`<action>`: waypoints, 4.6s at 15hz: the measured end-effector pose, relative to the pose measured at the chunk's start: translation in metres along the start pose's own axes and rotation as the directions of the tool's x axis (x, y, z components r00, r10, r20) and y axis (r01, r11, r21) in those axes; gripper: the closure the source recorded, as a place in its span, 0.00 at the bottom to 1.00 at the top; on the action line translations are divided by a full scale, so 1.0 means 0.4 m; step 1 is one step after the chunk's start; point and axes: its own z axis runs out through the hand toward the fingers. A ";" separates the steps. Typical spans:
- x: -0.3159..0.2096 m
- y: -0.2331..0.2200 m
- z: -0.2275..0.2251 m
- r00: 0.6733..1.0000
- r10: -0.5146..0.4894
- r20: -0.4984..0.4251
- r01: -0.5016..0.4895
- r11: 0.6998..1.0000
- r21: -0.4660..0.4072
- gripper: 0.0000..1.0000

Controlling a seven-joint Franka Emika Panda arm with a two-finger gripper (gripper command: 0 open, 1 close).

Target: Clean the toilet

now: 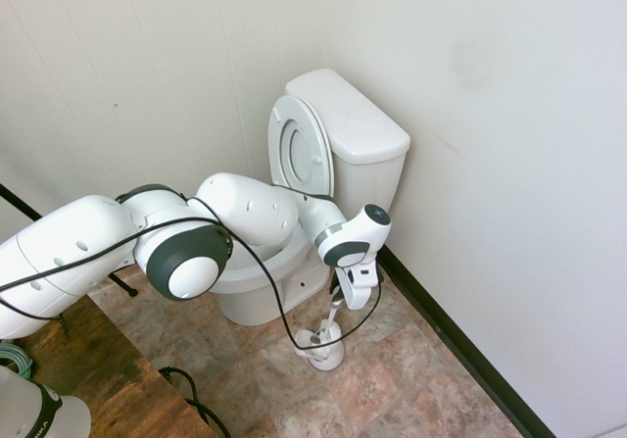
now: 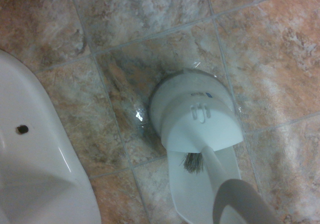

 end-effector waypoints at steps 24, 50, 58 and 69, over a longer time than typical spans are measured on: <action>-0.165 0.296 -0.320 0.938 -0.339 -0.065 0.341 0.940 0.014 1.00; -1.037 0.295 -0.733 0.749 -0.627 -0.212 0.652 0.755 0.072 1.00; -1.015 0.058 -0.518 0.785 -0.594 -0.175 0.609 0.792 0.046 1.00; -1.090 -0.101 -0.381 0.818 -0.530 -0.223 0.556 0.828 0.070 1.00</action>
